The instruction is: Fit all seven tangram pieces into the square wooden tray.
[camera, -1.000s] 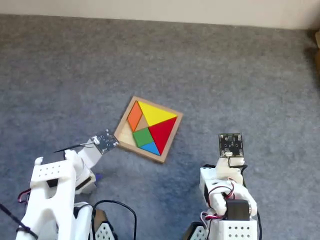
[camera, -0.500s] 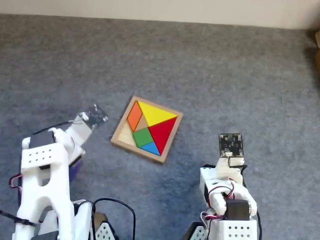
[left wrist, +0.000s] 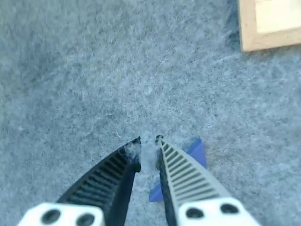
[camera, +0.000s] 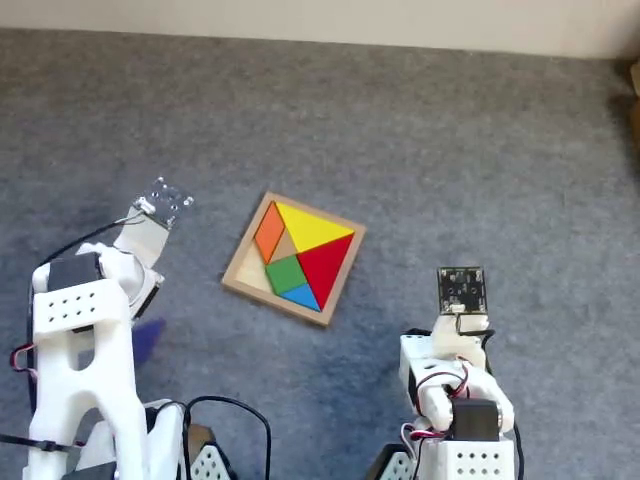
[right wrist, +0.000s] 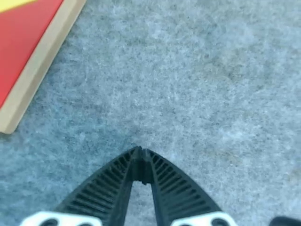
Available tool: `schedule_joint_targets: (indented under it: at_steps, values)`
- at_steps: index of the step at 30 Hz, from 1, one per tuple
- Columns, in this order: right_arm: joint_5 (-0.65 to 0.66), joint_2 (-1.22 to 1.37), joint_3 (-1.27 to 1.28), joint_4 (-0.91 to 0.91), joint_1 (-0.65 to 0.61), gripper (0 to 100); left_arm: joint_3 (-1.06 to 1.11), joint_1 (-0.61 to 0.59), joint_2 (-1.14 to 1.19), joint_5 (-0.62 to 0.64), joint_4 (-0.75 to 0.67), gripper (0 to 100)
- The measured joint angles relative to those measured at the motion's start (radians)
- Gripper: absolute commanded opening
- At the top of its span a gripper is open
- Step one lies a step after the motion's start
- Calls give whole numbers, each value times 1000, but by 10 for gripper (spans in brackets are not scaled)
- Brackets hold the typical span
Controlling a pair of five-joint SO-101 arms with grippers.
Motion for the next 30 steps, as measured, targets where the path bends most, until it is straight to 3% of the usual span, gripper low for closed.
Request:
schedule_joint_targets:
  at_steps: [5,10,15,25,30]
  values:
    - [0,0,0,0,0,5,-12,0,0,0,46,90]
    - [0,0,0,0,0,5,-130,-3,0,0,204,230]
    - [0,0,0,0,0,5,-199,-100,0,-5,264,261]
    - [0,0,0,0,0,5,-49,-209,0,-250,259,265]
    - [0,0,0,0,0,5,121,-209,0,-256,80,266]
